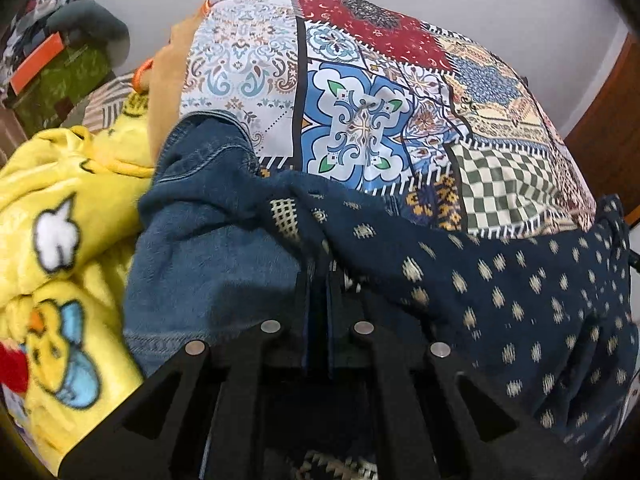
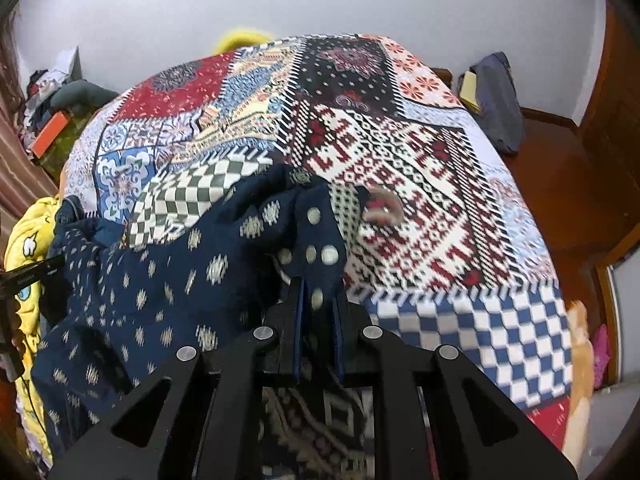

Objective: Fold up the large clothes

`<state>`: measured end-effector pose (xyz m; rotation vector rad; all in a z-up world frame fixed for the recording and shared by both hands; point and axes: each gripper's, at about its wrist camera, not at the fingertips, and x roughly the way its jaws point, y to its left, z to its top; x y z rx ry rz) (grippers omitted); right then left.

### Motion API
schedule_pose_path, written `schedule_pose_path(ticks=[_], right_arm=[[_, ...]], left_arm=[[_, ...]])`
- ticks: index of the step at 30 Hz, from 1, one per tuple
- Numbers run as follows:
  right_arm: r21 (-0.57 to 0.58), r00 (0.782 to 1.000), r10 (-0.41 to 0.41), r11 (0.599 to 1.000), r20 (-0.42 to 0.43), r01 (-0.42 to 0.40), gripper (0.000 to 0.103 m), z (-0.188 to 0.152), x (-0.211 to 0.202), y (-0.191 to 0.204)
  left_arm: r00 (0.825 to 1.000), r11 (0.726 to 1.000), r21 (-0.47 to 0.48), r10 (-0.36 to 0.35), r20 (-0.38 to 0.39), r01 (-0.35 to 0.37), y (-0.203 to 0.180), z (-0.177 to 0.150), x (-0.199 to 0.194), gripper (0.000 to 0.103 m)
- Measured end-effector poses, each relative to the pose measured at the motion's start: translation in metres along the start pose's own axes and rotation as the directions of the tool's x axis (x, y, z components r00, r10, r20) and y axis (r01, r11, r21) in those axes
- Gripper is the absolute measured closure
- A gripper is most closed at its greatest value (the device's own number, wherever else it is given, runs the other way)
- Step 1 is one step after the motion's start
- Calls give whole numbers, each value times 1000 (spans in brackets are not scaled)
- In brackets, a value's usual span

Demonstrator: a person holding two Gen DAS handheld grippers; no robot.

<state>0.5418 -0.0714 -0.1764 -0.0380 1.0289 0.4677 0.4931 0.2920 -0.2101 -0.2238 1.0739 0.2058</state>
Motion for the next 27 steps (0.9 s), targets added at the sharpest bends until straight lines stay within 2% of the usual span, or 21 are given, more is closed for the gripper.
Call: schedule_pose_path(ticks=[2, 5, 7, 10, 12, 16, 17, 20, 23, 27], right_arm=[[10, 1000, -2, 1000, -16, 2, 86, -3, -12, 0], [1, 1000, 6, 1000, 7, -6, 75, -12, -41, 5], [-16, 999, 10, 1000, 34, -9, 60, -21, -66, 11], [-62, 997, 6, 998, 80, -1, 55, -35, -105, 24], [-91, 994, 7, 996, 108, 3, 52, -47, -134, 31], [-124, 985, 5, 992, 173, 17, 30, -75, -181, 36], [-130, 982, 6, 991, 188, 19, 29, -82, -190, 36], [-126, 979, 20, 992, 203, 5, 28, -110, -211, 33], [-93, 984, 34, 996, 175, -18, 27, -139, -213, 27], [-48, 995, 39, 998, 90, -35, 27, -179, -195, 19]], left_arm=[[1000, 999, 31, 20, 9, -20, -6, -1, -14, 99], [999, 996, 83, 23, 37, -26, -14, -9, -46, 95], [998, 992, 122, 22, 62, -29, -22, -19, -72, 91], [994, 985, 168, 24, 106, -42, -30, -39, -111, 72], [990, 980, 196, 6, 140, -34, -34, -56, -137, 47], [985, 968, 247, -2, 172, -42, -40, -89, -175, 42], [985, 967, 253, -11, 170, -33, -40, -98, -183, 38], [988, 972, 235, -52, 148, 16, -36, -119, -195, 21], [993, 977, 204, -80, 88, 61, -30, -144, -192, 19], [993, 980, 161, -122, -4, 121, -21, -182, -178, 19]])
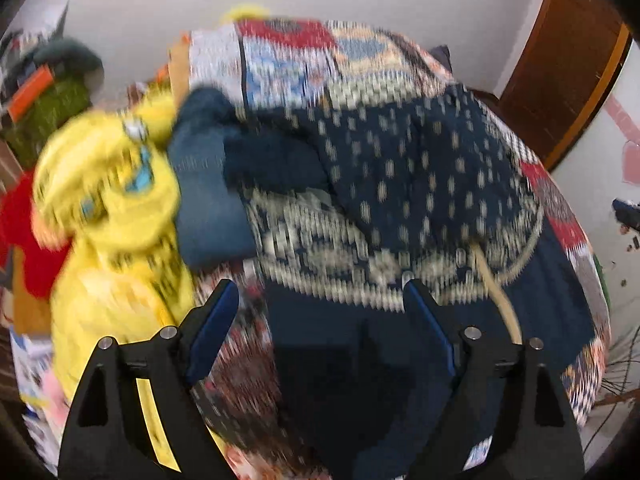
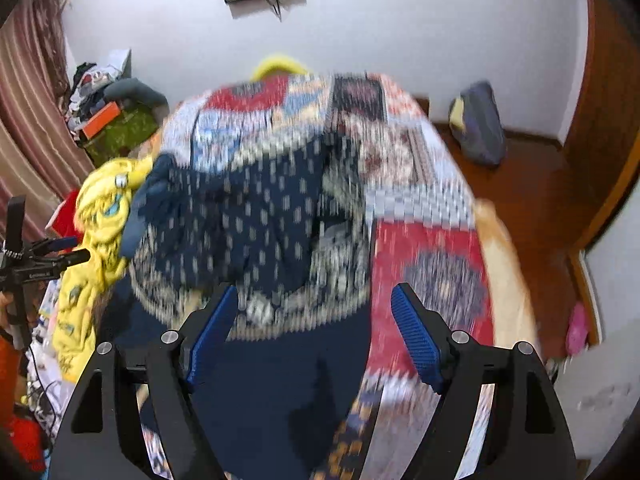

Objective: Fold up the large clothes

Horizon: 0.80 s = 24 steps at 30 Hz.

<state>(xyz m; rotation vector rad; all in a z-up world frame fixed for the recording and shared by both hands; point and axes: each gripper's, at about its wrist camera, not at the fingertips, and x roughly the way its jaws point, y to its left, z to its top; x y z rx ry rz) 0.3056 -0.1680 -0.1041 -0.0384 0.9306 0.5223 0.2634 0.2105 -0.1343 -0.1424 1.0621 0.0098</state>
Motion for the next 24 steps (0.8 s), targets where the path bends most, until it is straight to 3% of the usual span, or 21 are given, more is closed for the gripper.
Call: schedule_pose_path(ticks=[5, 10, 15, 20, 21, 23, 24], right_arm=[[79, 993, -9, 997, -119, 19, 27, -50, 26, -7], [94, 985, 7, 995, -173, 9, 27, -87, 34, -5], [135, 981, 47, 991, -187, -21, 27, -106, 40, -6], [136, 983, 71, 990, -170, -48, 27, -115, 43, -2], [135, 982, 86, 989, -166, -63, 26, -116, 43, -2], [132, 981, 101, 988, -163, -80, 26, -117, 43, -1], [126, 981, 104, 988, -161, -84, 27, -117, 44, 0]], left_arm=[[993, 999, -29, -33, -114, 30, 6, -43, 21, 19], [978, 987, -114, -132, -161, 114, 12, -81, 29, 19], [953, 964, -177, -234, -195, 201, 13, -113, 35, 35], [936, 946, -214, -287, -203, 244, 13, -131, 36, 37], [932, 941, -221, -301, -203, 256, 13, -133, 34, 42], [911, 925, -230, -351, -215, 302, 10, -138, 35, 53], [904, 920, -234, -364, -222, 313, 8, -141, 36, 53]])
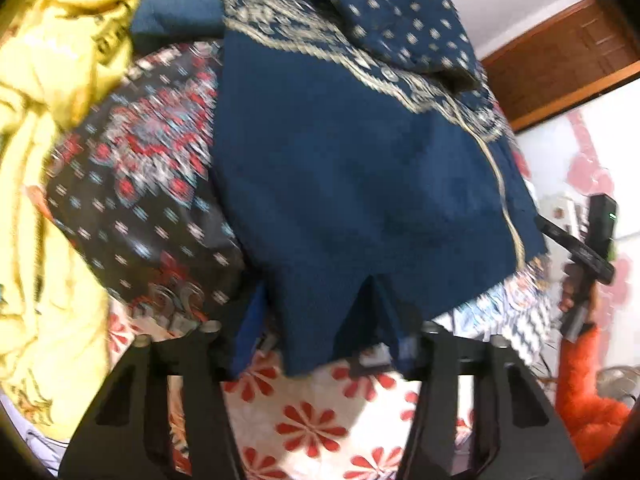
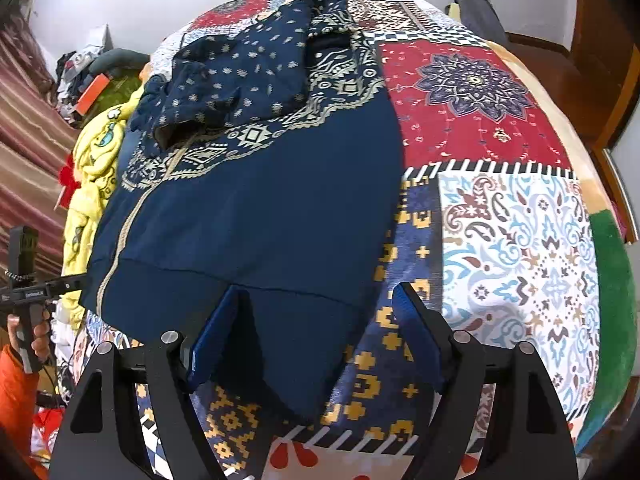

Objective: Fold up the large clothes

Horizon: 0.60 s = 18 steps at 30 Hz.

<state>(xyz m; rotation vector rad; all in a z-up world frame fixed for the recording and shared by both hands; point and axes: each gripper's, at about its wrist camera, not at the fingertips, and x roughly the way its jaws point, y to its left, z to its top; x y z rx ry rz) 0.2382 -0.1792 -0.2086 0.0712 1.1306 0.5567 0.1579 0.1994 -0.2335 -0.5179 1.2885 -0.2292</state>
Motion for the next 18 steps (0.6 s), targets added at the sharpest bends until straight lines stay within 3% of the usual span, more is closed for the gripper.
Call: schedule_pose_path(ticks=[2, 3, 4, 5, 7, 8, 9, 12, 16, 18], right_arm=[[-12, 1000, 18, 1000, 7, -18, 32, -1, 2, 4], [-16, 999, 31, 999, 12, -31, 41, -1, 3, 6], [-20, 999, 39, 999, 17, -38, 48, -1, 3, 8], [-24, 999, 40, 999, 21, -40, 52, -1, 4, 11], [-31, 997, 79, 996, 18, -78, 80, 3, 5, 15], [-30, 995, 99, 995, 13, -99, 83, 5, 5, 15], [-33, 994, 106, 994, 13, -106, 85, 7, 5, 17], [-68, 994, 98, 993, 51, -94, 87, 16, -3, 25], [-97, 983, 132, 988, 128, -121, 89, 38, -25, 34], [-120, 975, 146, 985, 169, -127, 89, 53, -38, 39]], left_arm=[[1000, 1000, 8, 10, -4, -10, -2, -3, 5, 54], [1000, 1000, 8, 10, 1, -10, -2, -5, 7, 57], [1000, 1000, 4, 4, 8, -4, -2, -4, 9, 61], [1000, 1000, 1, -8, 22, 8, -5, -4, 10, 71], [998, 999, 28, 17, 62, -19, -17, -2, 8, 83], [995, 997, 47, 55, 86, -59, -25, 0, 4, 94], [988, 991, 71, 105, 112, -113, -32, 3, 1, 96], [971, 978, 114, 150, 185, -173, -50, 14, -15, 96], [947, 974, 145, 127, 296, -176, -66, 35, -51, 96], [921, 972, 145, 121, 369, -186, -75, 53, -75, 96]])
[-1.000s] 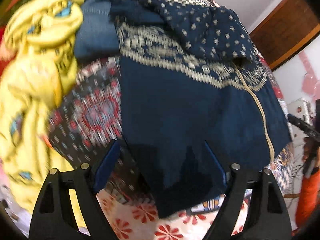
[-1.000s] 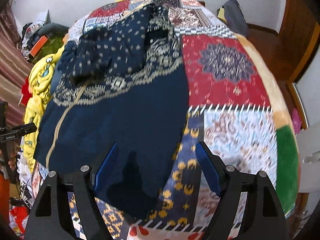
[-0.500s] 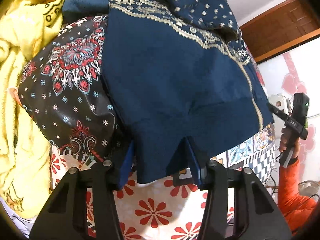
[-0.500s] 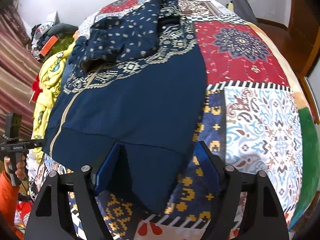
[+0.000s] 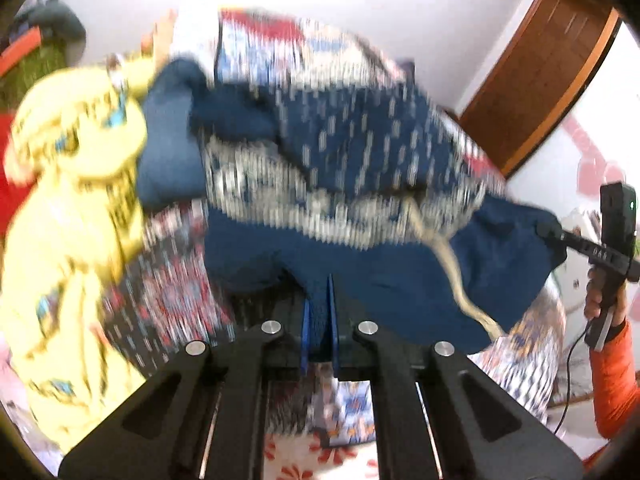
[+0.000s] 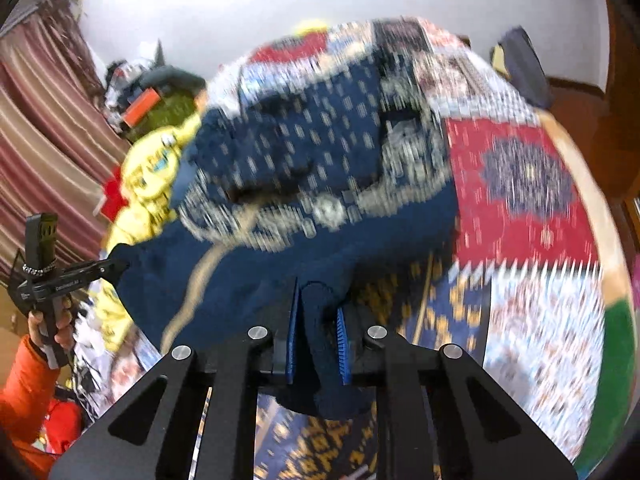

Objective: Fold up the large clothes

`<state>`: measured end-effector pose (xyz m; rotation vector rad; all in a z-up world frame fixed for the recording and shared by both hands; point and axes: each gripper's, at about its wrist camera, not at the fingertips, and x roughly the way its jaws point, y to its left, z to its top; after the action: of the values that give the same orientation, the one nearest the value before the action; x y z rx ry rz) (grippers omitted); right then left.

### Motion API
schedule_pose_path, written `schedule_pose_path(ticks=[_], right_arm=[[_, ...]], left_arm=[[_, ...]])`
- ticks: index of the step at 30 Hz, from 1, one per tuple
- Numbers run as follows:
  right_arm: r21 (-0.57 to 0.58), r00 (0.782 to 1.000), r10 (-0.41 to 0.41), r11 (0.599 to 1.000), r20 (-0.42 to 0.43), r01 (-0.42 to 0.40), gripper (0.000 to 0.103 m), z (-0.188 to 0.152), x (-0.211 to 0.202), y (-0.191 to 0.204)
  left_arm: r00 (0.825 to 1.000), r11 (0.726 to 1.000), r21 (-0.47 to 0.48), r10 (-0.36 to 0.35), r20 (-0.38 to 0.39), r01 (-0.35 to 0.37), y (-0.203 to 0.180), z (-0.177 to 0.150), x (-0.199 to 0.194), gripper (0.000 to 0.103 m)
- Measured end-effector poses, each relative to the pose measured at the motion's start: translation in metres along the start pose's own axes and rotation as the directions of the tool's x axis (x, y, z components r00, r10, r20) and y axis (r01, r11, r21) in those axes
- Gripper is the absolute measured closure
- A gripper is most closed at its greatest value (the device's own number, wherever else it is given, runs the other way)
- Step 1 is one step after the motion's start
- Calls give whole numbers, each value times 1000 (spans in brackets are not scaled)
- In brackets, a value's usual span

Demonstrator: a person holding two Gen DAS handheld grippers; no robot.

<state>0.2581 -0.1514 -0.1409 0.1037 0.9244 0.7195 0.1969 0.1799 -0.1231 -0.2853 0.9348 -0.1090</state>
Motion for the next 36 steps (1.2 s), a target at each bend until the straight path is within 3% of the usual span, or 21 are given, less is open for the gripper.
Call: schedule_pose_path(ticks=[4, 7, 12, 21, 30, 36], right_arm=[[-44, 996, -14, 999, 84, 18, 89, 40, -9, 9], [-75, 992, -24, 997, 126, 34, 89, 71, -10, 11], [-71, 982, -30, 996, 189, 44, 89, 129, 6, 3], [-14, 982, -130, 991, 139, 133, 89, 201, 92, -32], [87, 985, -165, 983, 59, 159, 89, 221, 161, -77], [-8, 982, -184, 983, 53, 184, 89, 223, 155, -74]], left_arm=[[989, 999, -14, 32, 143, -30, -1, 52, -21, 96], [967, 997, -21, 72, 243, -69, 3, 90, -34, 99], [950, 996, -53, 90, 300, -77, 20, 152, -15, 100], [952, 975, -124, 209, 221, -185, 60, 225, 99, 100], [953, 950, -151, 290, 87, -275, 96, 228, 200, 100], [936, 932, -99, 352, 7, -349, 104, 218, 227, 95]])
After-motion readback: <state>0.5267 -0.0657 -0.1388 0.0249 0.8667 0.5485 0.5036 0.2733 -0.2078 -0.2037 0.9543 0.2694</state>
